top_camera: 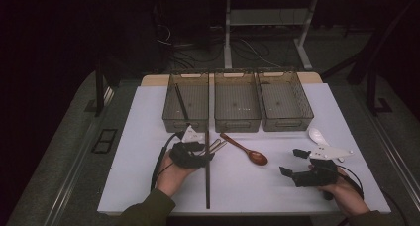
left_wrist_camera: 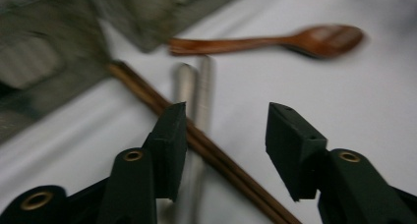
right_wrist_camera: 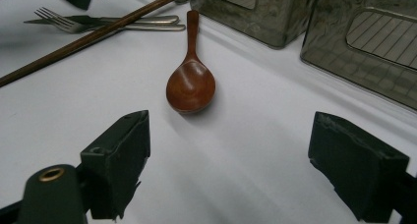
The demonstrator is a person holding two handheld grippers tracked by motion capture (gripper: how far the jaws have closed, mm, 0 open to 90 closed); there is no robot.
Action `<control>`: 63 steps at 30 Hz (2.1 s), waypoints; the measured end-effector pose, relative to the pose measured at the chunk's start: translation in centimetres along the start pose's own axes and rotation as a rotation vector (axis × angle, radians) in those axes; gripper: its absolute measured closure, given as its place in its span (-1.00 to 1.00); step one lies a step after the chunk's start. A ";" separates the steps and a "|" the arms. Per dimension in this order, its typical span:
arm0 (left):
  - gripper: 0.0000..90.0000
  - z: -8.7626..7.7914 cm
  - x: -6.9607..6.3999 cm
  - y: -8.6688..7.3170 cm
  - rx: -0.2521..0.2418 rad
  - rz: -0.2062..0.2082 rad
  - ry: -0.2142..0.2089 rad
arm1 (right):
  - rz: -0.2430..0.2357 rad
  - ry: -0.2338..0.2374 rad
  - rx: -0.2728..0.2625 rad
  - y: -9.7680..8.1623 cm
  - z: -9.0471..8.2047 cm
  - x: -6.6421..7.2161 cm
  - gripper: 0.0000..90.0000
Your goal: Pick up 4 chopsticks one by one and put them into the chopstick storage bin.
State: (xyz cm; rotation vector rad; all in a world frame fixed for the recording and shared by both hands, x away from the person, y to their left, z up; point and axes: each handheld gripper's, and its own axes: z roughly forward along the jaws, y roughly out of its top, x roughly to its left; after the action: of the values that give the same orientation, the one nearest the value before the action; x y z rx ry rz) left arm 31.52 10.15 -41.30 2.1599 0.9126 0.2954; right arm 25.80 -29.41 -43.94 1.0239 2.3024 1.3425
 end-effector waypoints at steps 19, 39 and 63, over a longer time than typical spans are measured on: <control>0.04 5.3 3.1 2.0 0.055 -0.138 0.095 | 0.003 -0.002 -0.002 0.0 -0.1 -0.1 -0.66; 0.38 6.0 3.0 1.7 0.072 -0.112 0.089 | 0.005 -0.004 -0.004 0.0 -0.1 -0.1 -0.66; 0.56 5.6 2.0 1.7 0.062 -0.062 0.003 | -0.001 -0.008 -0.005 0.0 -0.2 -0.1 -0.66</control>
State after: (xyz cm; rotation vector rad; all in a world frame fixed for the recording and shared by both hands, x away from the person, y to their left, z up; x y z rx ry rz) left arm 36.46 7.68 -44.02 2.1834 1.0009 0.2429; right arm 25.80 -29.58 -43.86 1.0246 2.2919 1.3408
